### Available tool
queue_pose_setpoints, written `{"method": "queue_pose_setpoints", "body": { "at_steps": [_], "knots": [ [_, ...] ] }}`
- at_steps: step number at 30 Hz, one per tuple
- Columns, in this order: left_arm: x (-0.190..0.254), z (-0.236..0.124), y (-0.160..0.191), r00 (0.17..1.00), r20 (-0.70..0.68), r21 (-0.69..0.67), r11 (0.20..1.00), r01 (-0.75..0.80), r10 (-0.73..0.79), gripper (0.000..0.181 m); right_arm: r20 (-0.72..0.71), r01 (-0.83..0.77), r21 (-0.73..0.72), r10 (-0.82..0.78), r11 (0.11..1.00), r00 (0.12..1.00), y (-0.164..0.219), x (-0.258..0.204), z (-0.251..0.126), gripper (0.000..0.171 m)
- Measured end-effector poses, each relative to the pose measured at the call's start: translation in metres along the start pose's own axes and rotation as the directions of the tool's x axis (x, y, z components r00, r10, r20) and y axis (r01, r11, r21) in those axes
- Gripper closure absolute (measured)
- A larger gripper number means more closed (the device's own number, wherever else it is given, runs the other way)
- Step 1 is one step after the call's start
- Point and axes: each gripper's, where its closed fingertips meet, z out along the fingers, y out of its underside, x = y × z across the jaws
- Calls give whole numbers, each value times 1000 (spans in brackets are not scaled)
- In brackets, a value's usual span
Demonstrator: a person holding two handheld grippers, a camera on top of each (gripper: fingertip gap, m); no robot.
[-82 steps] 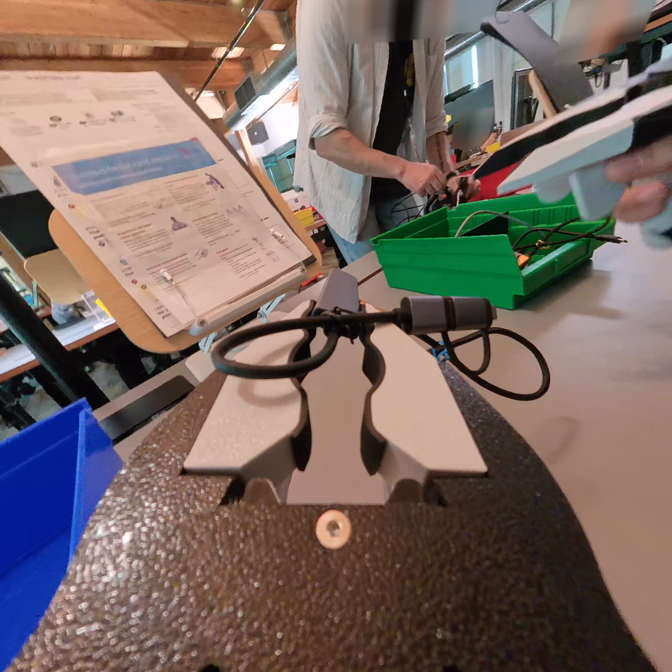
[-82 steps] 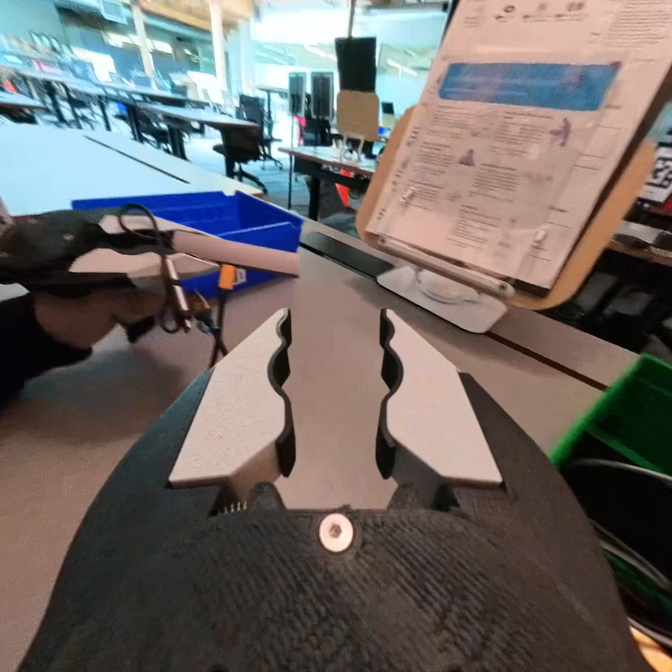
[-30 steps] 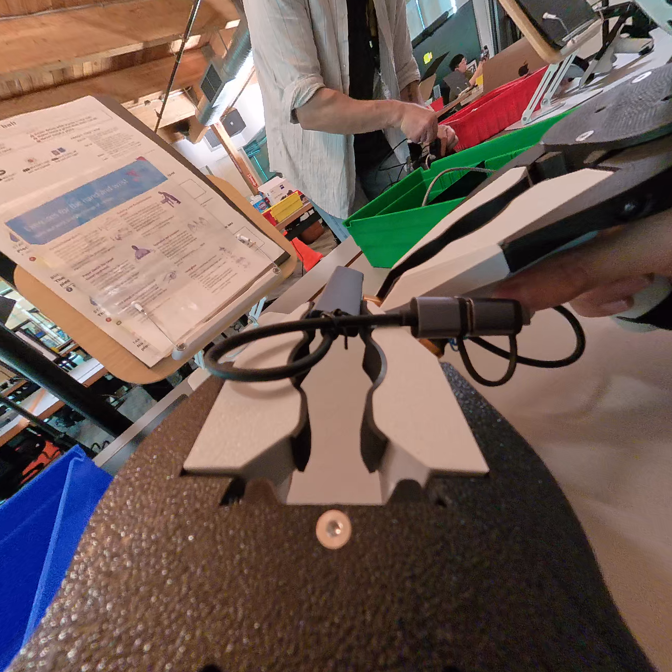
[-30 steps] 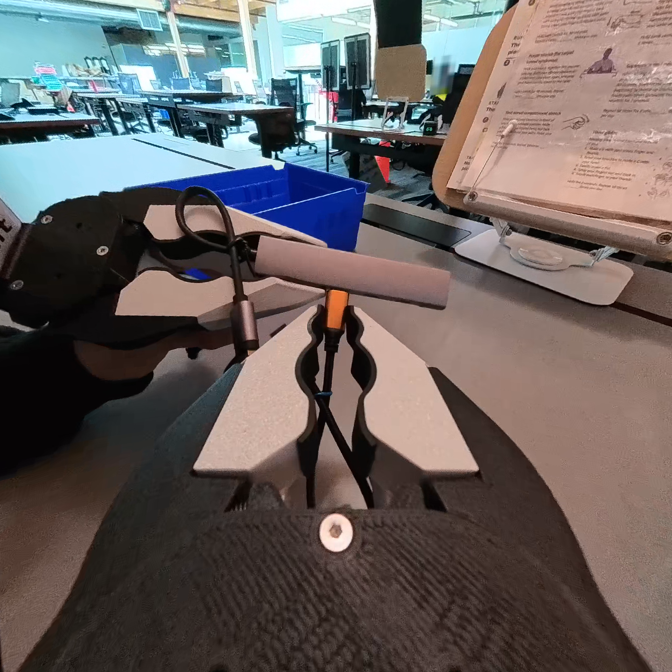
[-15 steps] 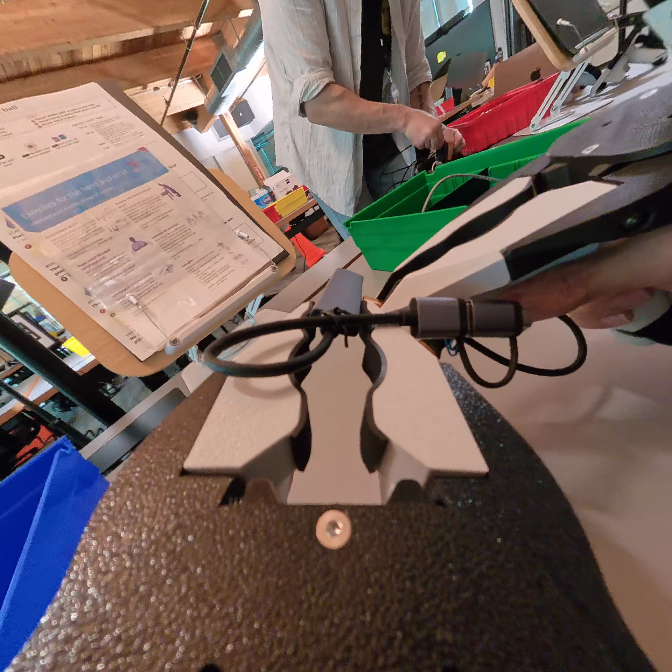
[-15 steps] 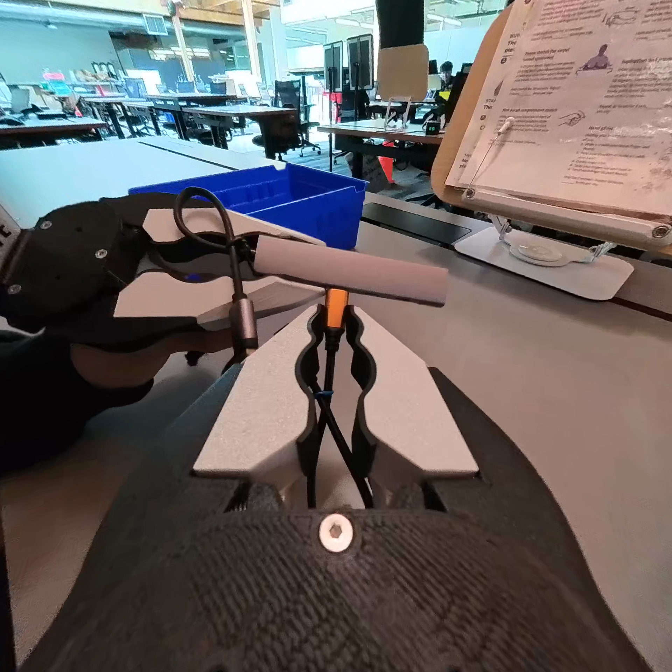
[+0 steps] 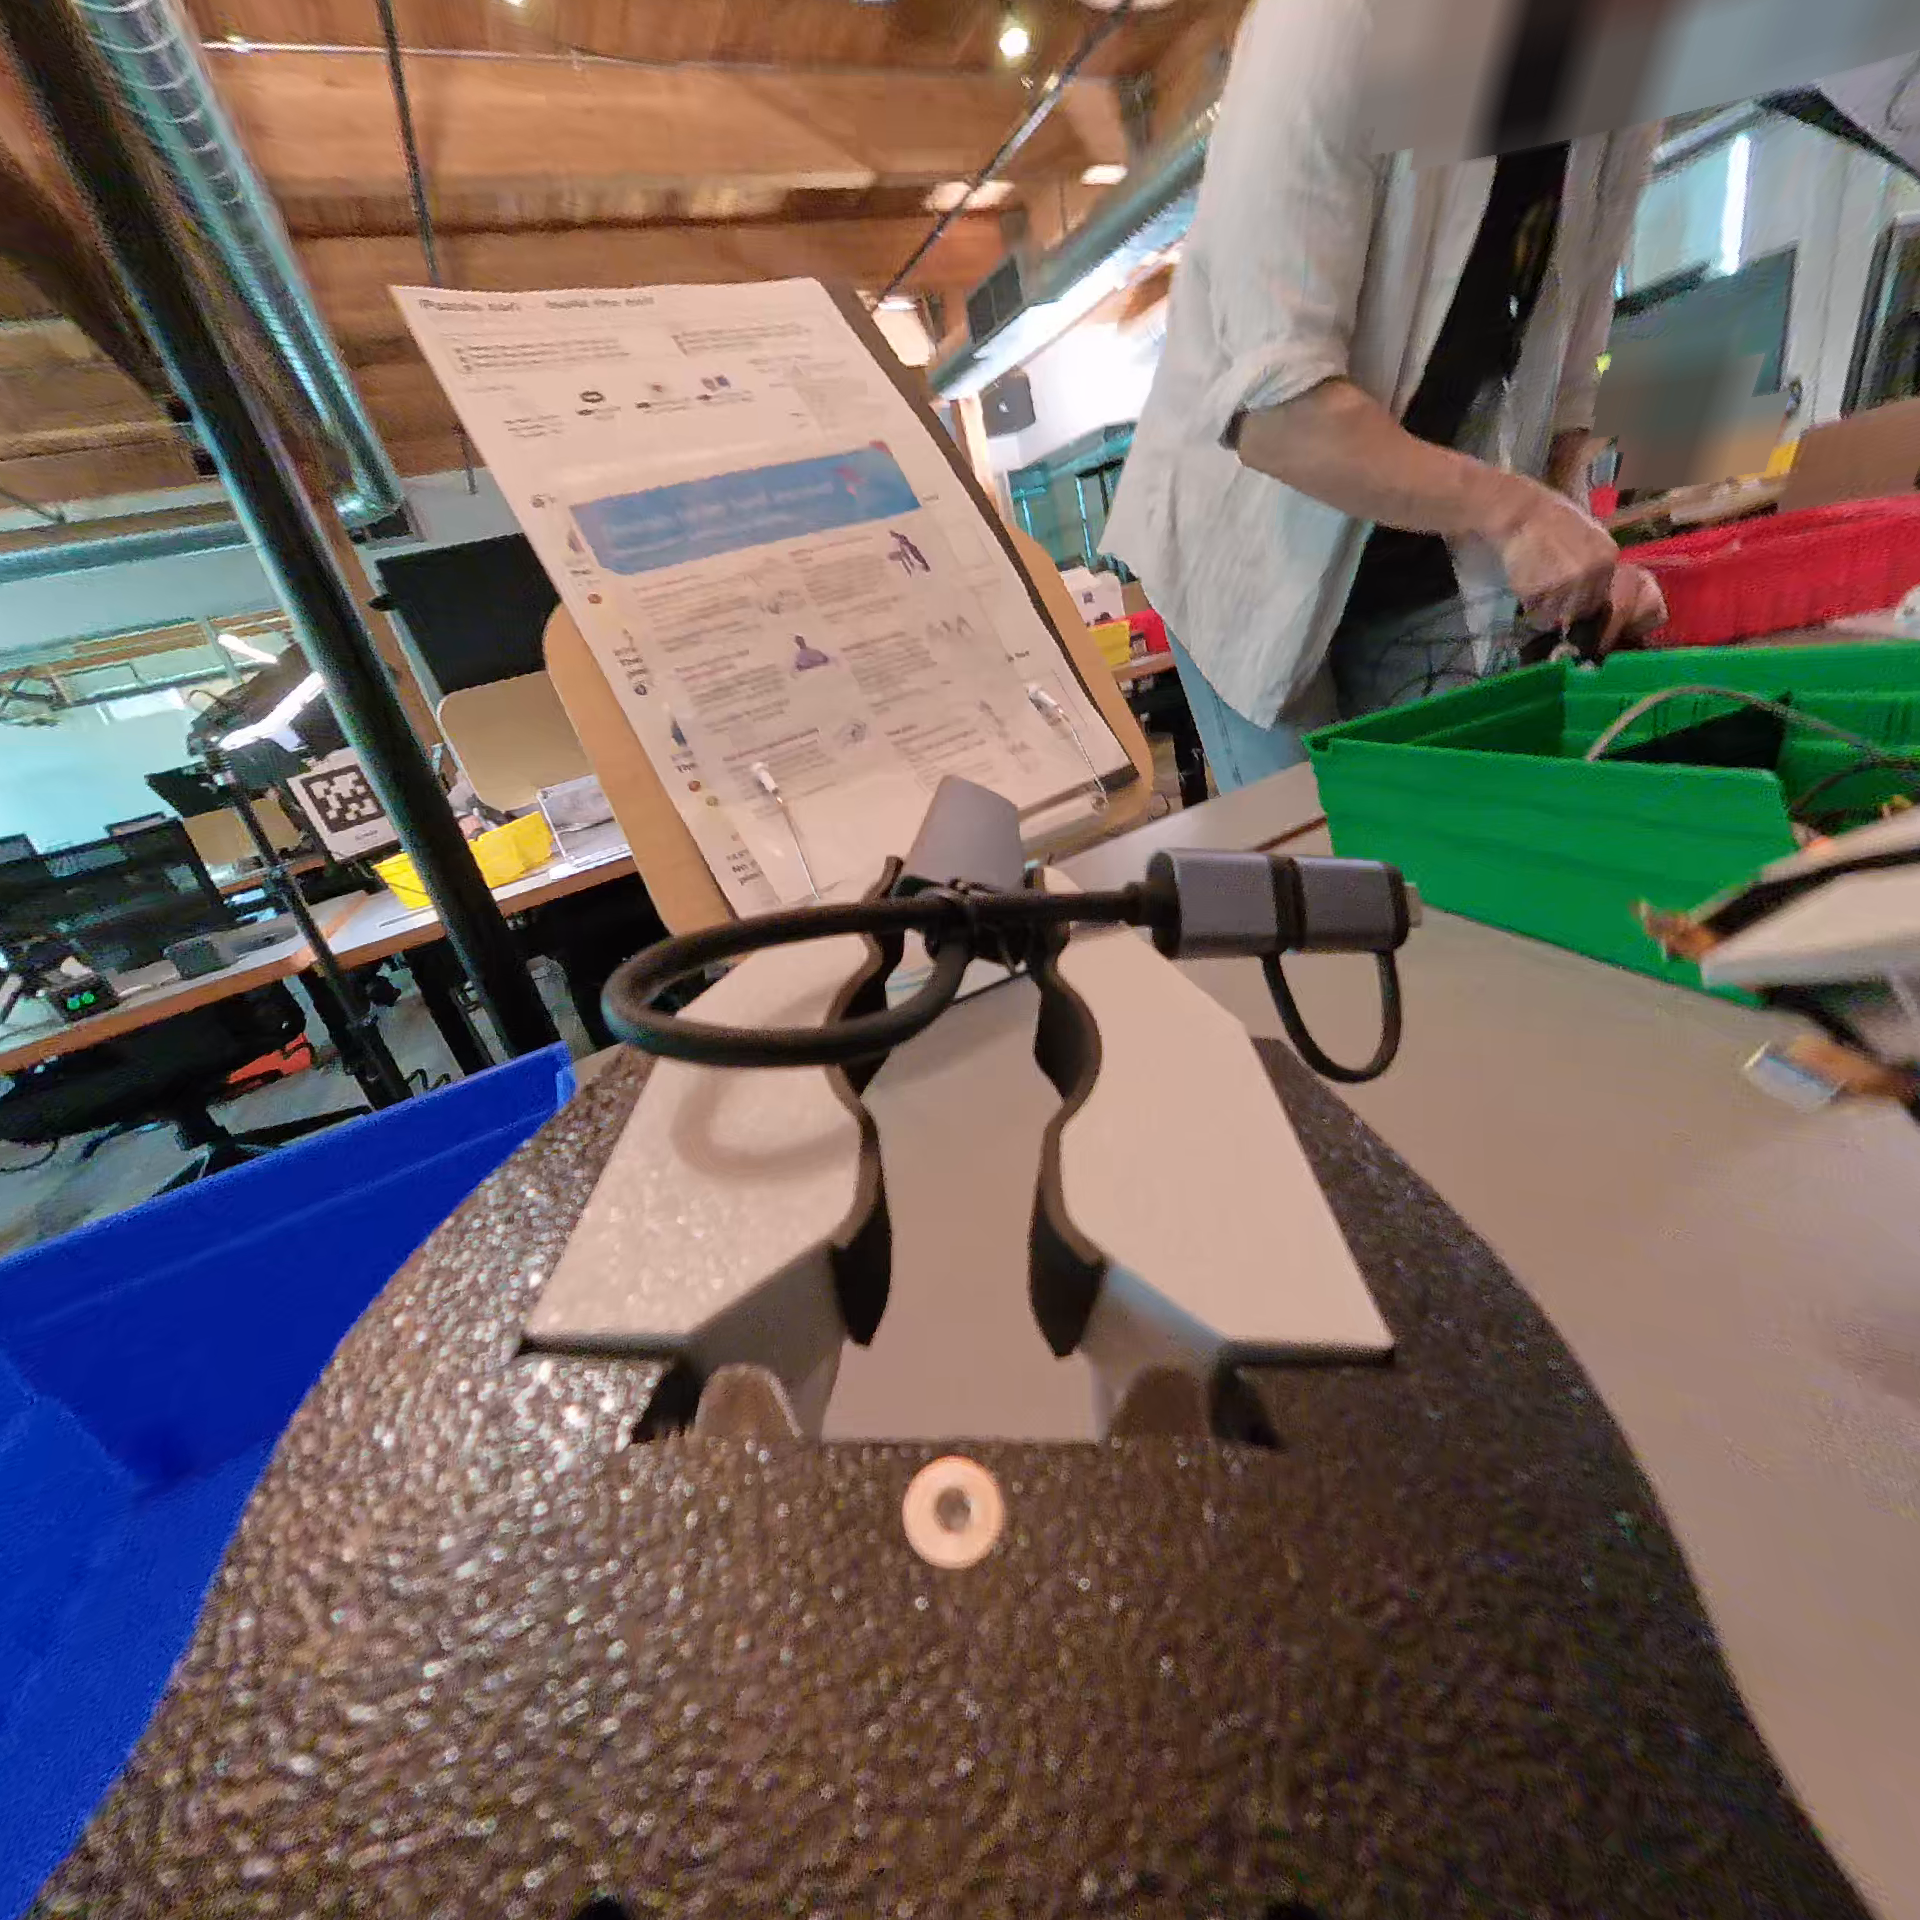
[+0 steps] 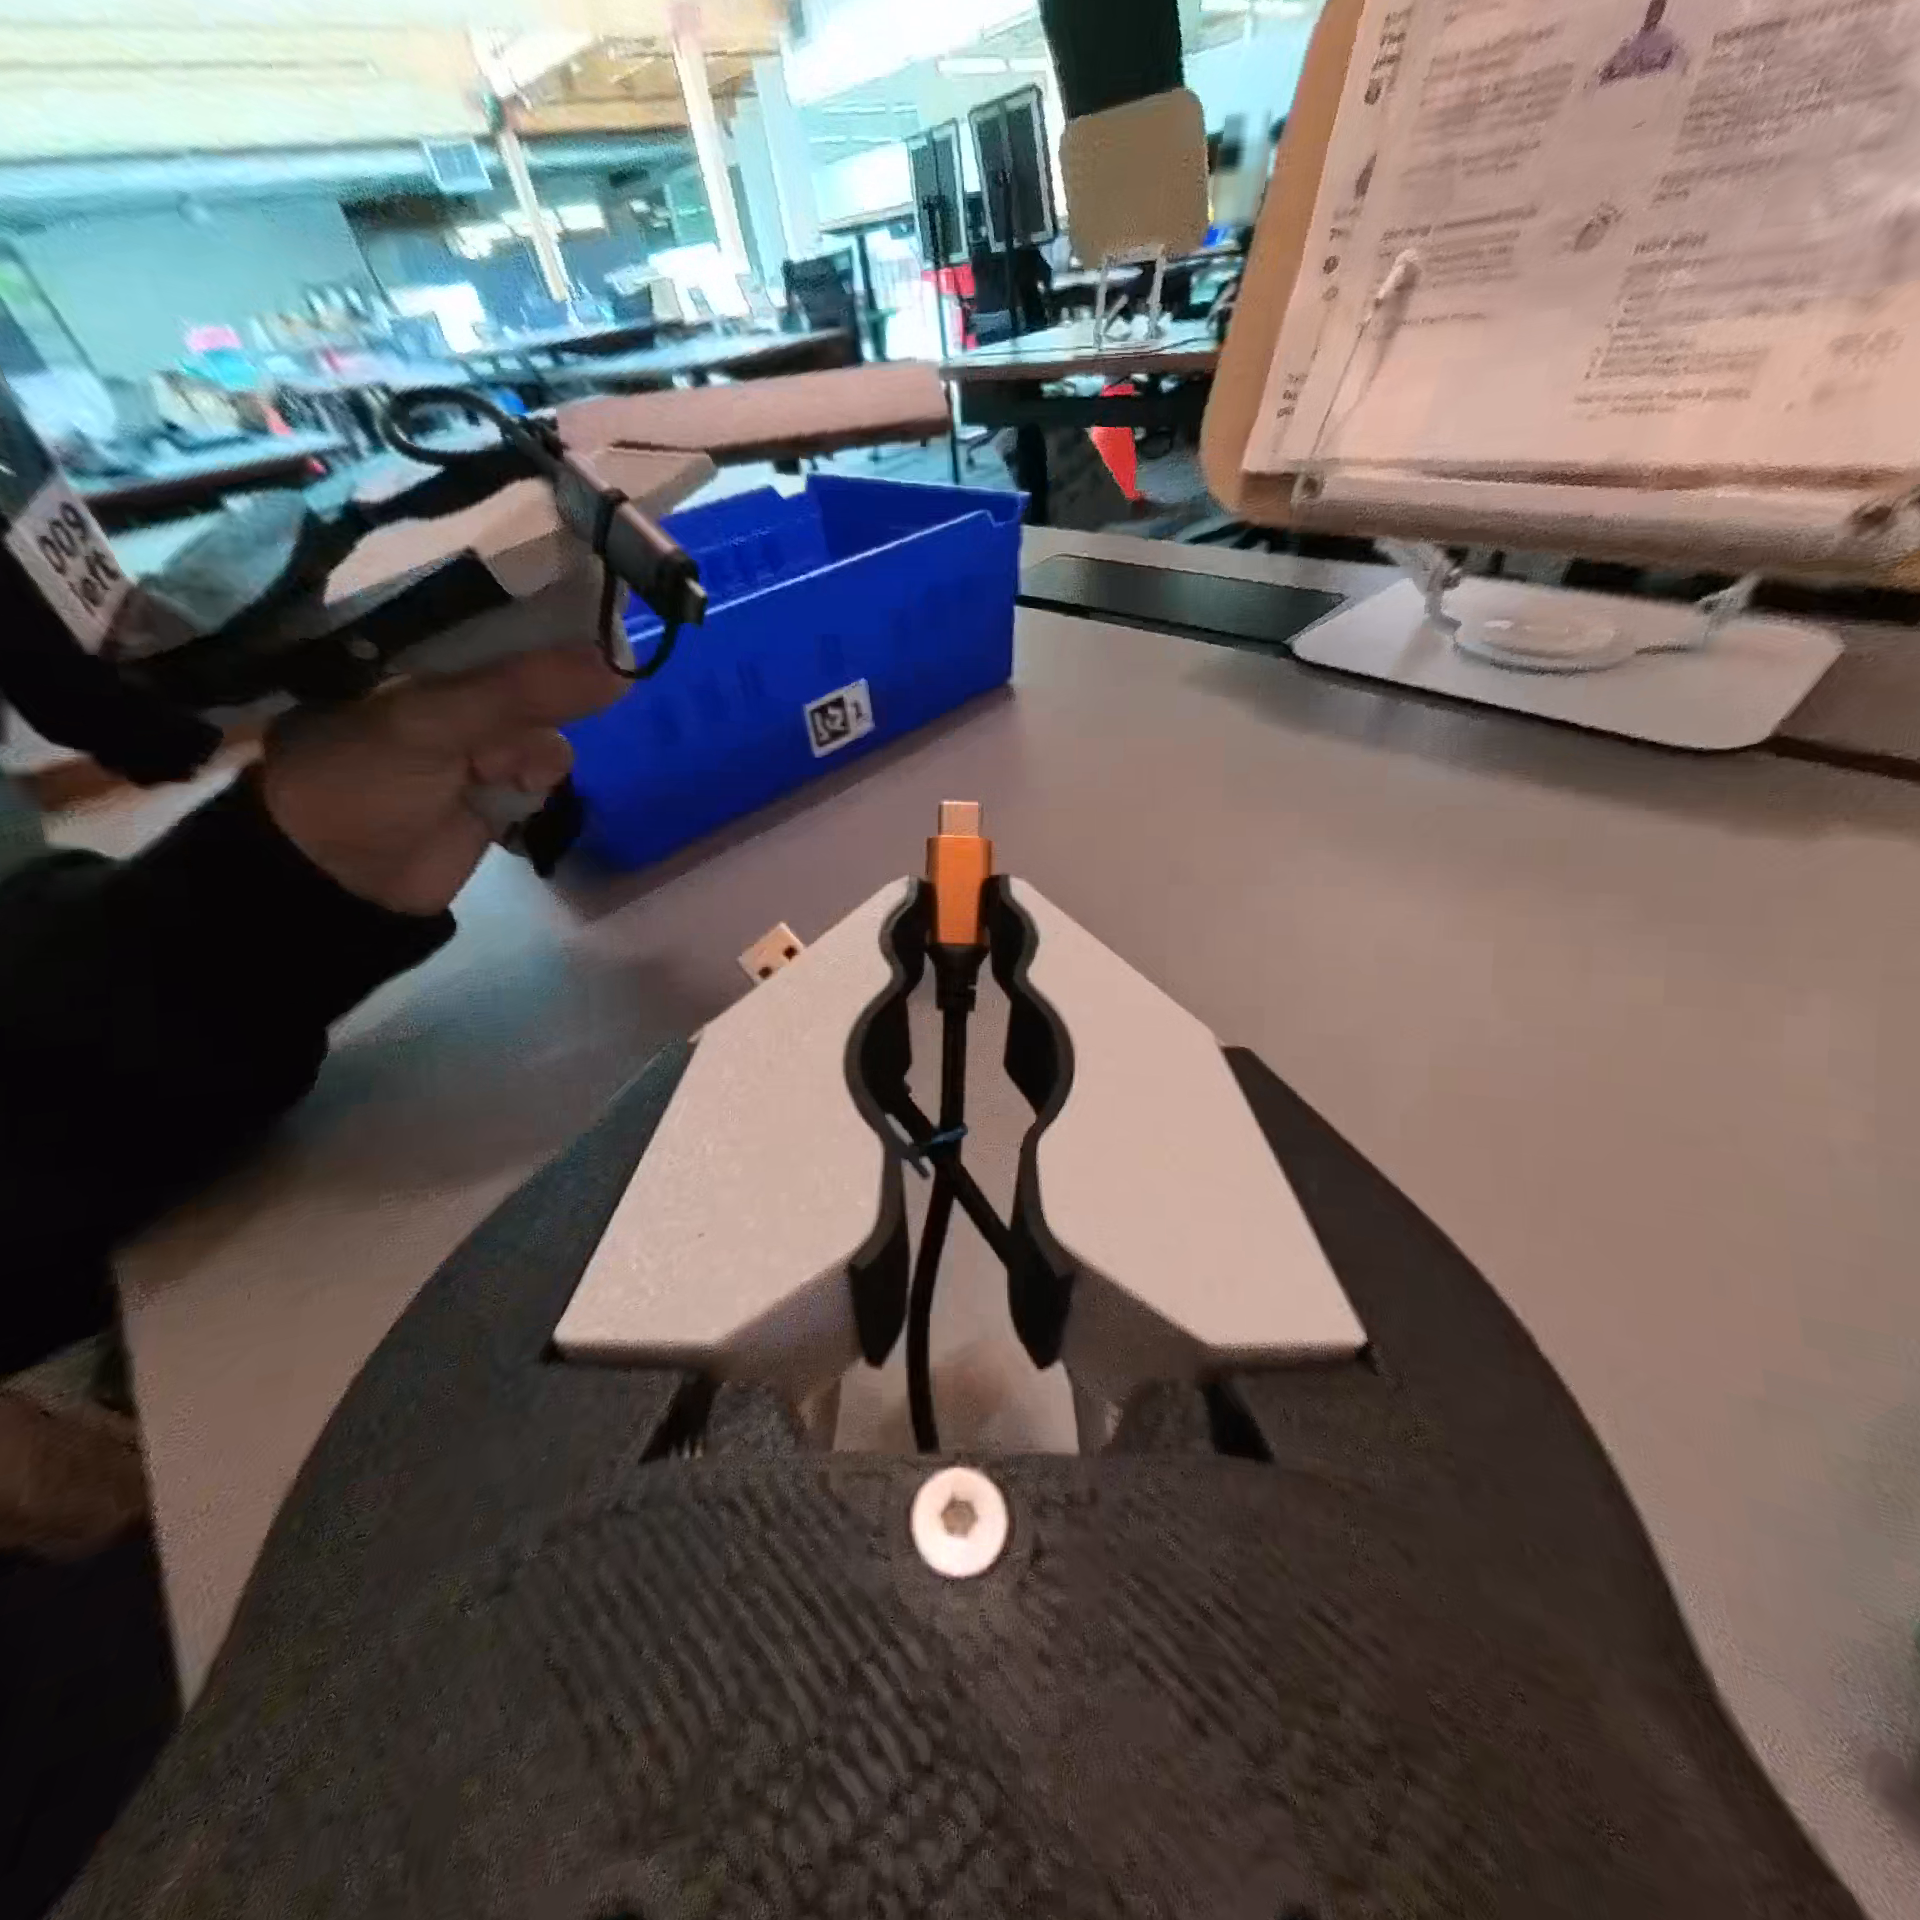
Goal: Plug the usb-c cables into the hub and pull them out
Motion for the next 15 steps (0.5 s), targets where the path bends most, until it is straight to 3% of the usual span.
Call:
{"method": "queue_pose_setpoints", "body": {
  "at_steps": [1, 5, 9, 11, 15],
  "knots": [
    [7, 1, 2, 999, -28, -8, 1000, -16, 16, 160, -50, 86, -13, -87, 996, 995, -8, 6, -6, 161],
    [35, 7, 12, 988, -135, -24, 996, -83, 79, 160, -236, 379, -124, -398, 917, 886, -39, 42, -57, 160],
    [42, 9, 15, 984, -176, -28, 999, -45, 40, 160, -379, 494, -293, -574, 819, 726, -65, 115, -122, 161],
    [43, 9, 17, 983, -179, -30, 999, -36, 30, 160, -360, 534, -334, -629, 777, 689, -72, 145, -134, 160],
    [48, 10, 19, 980, -193, -39, 998, -49, 40, 160, -211, 519, -491, -674, 699, 708, -44, 194, -130, 160]
  ]
}}
